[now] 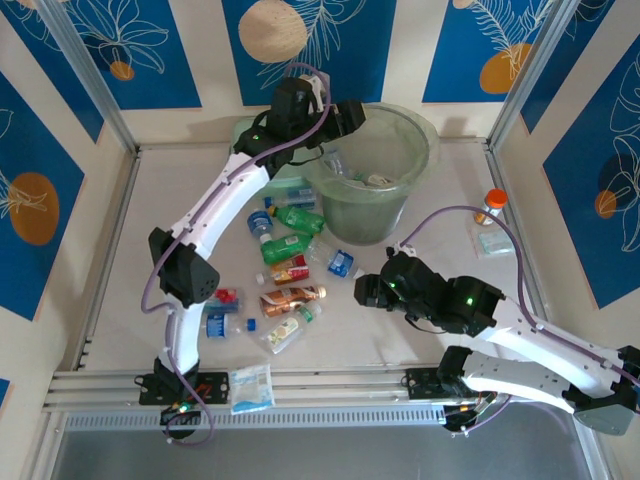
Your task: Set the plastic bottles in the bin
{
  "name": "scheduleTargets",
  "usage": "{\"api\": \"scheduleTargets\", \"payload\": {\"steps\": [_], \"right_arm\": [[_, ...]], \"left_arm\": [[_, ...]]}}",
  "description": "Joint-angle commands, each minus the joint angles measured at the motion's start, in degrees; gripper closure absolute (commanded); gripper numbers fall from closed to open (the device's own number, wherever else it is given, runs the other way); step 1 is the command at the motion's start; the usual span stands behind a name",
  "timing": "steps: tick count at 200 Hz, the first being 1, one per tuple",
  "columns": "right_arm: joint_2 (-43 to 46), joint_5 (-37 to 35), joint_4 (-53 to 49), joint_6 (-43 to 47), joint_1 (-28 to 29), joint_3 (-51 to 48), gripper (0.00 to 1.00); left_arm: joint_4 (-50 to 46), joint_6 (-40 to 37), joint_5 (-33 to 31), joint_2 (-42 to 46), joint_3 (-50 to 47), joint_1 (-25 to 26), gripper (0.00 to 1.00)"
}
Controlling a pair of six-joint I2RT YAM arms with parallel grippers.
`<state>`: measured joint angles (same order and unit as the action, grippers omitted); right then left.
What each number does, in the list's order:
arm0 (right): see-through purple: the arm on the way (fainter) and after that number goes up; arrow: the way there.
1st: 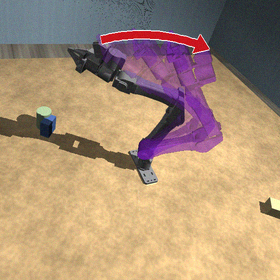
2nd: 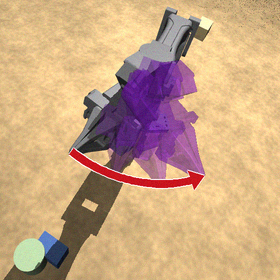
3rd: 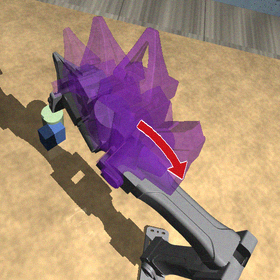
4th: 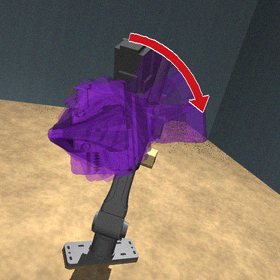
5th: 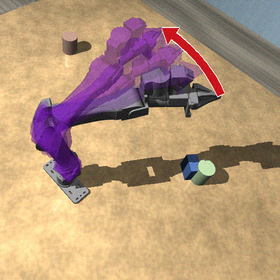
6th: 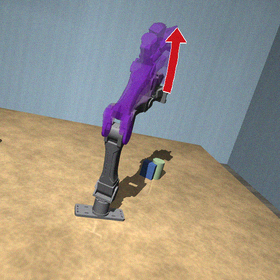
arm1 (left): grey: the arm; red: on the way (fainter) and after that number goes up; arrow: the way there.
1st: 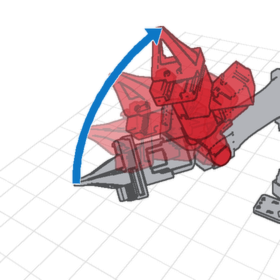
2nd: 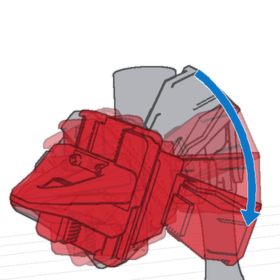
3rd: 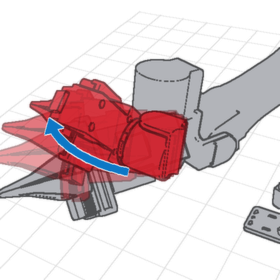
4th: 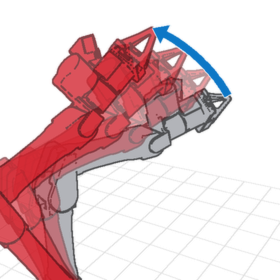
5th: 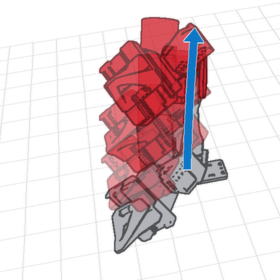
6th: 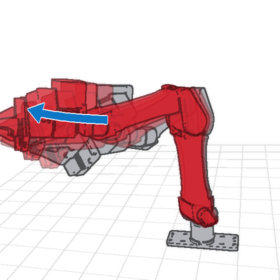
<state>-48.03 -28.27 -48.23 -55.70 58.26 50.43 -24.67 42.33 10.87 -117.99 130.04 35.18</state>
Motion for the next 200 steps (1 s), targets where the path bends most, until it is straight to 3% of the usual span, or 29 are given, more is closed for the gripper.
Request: {"api": "scheduleTargets", "payload": {"steps": [1,29,62,84,100,129,167,200], "right_arm": [[-0.9,0.1,0.1,1.1,0.0,1.0,0.26],[-4.0,0.4,1.2,3.6,1.4,2.7,0.26],[-11.0,0.8,2.8,7.3,5.4,6.2,0.26],[-16.5,3.0,5.7,9.8,7.4,8.7,0.26],[-21.7,3.4,6.7,10.9,9.0,11.3,0.23],[-31.0,4.2,8.8,14.4,11.8,15.7,0.16],[-42.2,8.8,7.5,20.2,12.8,22.8,0.13],[-50.3,12.3,8.5,27.2,14.6,29.1,0.11]], "left_arm": [[-5.1,-7.0,-4.7,6.4,1.1,0.3,0.27],[-7.3,-15.1,-12.3,14.6,-5.5,0.3,0.23],[-2.0,-23.3,-21.5,30.6,-24.2,0.1,0.0],[-0.5,-26.2,-27.3,40.8,-36.4,-1.2,0.01],[-2.0,-24.8,-29.8,46.9,-43.6,-3.5,0.01],[-6.4,-20.1,-28.8,53.9,-54.4,-8.4,0.01],[-14.7,-12.3,-22.8,55.6,-63.9,-13.8,0.0],[-17.5,-6.4,-23.6,55.4,-72.8,-17.4,0.08]]}}
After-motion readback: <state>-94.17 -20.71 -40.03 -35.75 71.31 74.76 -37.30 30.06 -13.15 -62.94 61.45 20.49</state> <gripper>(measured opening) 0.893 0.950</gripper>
